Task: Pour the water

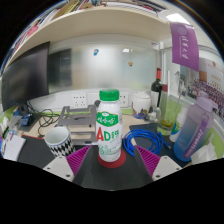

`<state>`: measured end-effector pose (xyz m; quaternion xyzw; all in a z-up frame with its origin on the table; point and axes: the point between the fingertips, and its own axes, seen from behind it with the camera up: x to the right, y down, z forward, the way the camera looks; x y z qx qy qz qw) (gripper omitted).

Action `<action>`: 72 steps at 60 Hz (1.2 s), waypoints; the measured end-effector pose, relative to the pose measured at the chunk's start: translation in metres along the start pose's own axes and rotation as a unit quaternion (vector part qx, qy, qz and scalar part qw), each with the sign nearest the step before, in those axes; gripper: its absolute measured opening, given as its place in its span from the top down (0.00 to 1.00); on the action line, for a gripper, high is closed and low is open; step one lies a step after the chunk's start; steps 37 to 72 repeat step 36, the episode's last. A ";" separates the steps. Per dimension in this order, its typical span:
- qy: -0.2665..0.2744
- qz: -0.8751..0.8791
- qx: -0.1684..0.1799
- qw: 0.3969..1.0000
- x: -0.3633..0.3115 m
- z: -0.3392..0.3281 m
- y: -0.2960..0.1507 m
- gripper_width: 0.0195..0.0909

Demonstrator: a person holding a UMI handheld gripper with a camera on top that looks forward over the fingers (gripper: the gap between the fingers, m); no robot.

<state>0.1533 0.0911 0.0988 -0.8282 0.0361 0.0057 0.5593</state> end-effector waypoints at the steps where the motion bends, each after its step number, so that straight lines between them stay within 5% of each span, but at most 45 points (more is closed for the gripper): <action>1: -0.001 0.000 -0.005 1.000 0.000 -0.006 0.000 0.07; 12: -0.028 -0.005 -0.038 0.999 0.001 -0.069 -0.019 0.08; 22: -0.029 -0.010 -0.034 0.999 0.011 -0.109 -0.048 0.08; 36: -0.042 -0.035 -0.085 0.995 0.010 -0.135 -0.022 0.08; 72: -0.042 -0.035 -0.085 0.995 0.010 -0.135 -0.022 0.08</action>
